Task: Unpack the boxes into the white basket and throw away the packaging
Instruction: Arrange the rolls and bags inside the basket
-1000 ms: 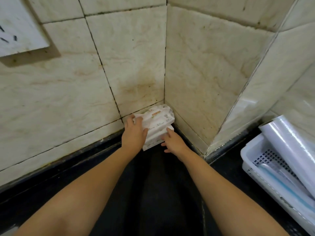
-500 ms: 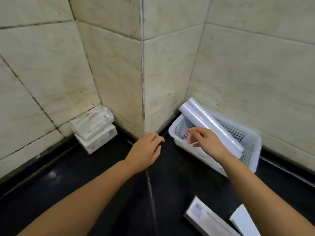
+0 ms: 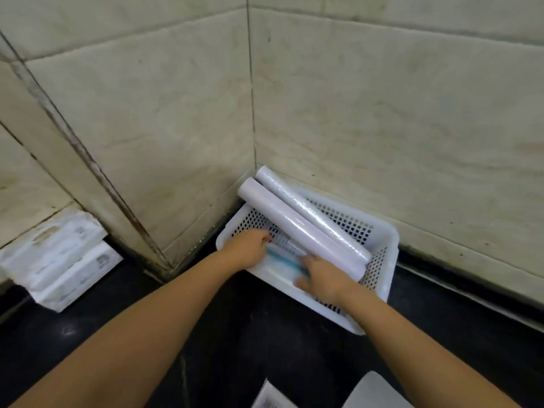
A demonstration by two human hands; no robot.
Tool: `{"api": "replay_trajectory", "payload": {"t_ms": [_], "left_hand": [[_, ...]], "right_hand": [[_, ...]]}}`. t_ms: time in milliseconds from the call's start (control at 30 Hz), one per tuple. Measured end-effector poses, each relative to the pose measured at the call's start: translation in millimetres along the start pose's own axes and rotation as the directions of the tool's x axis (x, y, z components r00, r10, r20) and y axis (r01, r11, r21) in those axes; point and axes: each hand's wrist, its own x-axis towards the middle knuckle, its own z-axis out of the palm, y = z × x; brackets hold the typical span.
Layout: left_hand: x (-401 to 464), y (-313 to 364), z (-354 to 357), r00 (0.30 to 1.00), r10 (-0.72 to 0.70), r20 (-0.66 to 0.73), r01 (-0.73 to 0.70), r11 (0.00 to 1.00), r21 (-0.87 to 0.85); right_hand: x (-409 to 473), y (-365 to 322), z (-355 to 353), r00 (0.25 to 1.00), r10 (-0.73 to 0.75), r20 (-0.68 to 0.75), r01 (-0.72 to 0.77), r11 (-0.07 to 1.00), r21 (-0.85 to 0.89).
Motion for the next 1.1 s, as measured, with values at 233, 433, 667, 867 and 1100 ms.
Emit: {"api": "replay_trajectory", "payload": {"t_ms": [233,433,667,867,1100], "left_hand": [[30.7,17.2,3.3,0.946,-0.203,0.251,0.172,0.975,0.142],[29.8,14.0,0.0,0.967,-0.159,0.199,0.159,0.987,0.016],[18.8,11.3,-12.3,0.937,-0.168,0.307,0.278,0.89,-0.362],[20.5,9.1,-12.4,0.956,-0.123,0.265,0.215,0.911,-0.352],[44.6,15.0,6.0,0.953,-0.101,0.287,0.154,0.974,-0.166]], "right_hand": [[12.7,4.6,4.4,1.0,0.003,-0.021,-0.004,1.0,-0.03],[5.2,8.3,0.4,1.0,0.0,-0.008,0.0,0.999,0.052],[-3.0,9.7,-14.2,0.982,0.015,0.19,-0.072,0.953,0.295],[-10.4,11.3,-29.3,0.999,0.039,0.024,-0.045,0.933,0.358],[-21.8,27.6,-62.3,0.986,0.107,-0.127,-0.046,0.911,0.41]]}}
